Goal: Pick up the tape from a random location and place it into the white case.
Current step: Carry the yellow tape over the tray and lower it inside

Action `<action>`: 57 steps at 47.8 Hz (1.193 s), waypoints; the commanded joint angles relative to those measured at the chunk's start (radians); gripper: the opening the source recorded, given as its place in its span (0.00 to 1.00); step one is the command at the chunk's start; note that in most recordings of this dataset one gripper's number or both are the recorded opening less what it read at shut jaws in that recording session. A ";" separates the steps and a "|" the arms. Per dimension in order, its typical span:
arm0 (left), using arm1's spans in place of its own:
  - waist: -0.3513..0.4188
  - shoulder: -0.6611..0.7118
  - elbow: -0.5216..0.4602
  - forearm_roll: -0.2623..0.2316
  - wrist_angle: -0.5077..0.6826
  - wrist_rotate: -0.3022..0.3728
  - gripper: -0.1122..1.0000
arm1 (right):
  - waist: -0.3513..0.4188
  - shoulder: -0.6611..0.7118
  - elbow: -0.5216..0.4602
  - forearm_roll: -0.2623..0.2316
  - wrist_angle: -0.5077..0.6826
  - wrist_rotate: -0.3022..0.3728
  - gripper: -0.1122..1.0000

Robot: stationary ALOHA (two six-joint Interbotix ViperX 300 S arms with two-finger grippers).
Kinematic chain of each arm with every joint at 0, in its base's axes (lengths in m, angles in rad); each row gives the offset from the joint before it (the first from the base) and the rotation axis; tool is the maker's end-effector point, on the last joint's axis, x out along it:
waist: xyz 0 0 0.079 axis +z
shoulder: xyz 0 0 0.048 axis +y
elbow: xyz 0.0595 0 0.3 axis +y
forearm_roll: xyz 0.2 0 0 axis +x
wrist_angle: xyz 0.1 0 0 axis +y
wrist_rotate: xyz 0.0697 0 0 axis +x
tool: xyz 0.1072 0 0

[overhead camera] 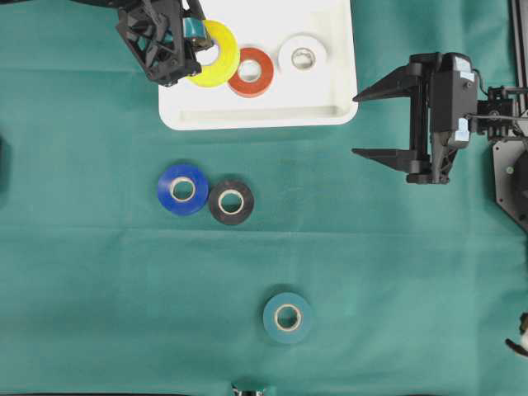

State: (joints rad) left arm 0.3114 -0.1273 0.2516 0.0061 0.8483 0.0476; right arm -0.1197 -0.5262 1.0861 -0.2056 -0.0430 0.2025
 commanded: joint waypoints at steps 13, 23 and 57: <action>0.000 -0.037 0.005 0.002 -0.006 0.000 0.31 | 0.000 -0.003 -0.029 -0.002 -0.002 0.000 0.89; 0.000 -0.040 0.008 0.002 -0.008 0.000 0.31 | 0.000 -0.003 -0.035 -0.002 0.003 0.000 0.89; 0.000 -0.031 0.020 0.002 -0.018 0.000 0.31 | 0.000 -0.003 -0.038 -0.003 0.017 0.000 0.89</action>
State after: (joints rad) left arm 0.3114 -0.1396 0.2777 0.0061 0.8437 0.0476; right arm -0.1197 -0.5262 1.0723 -0.2071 -0.0215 0.2025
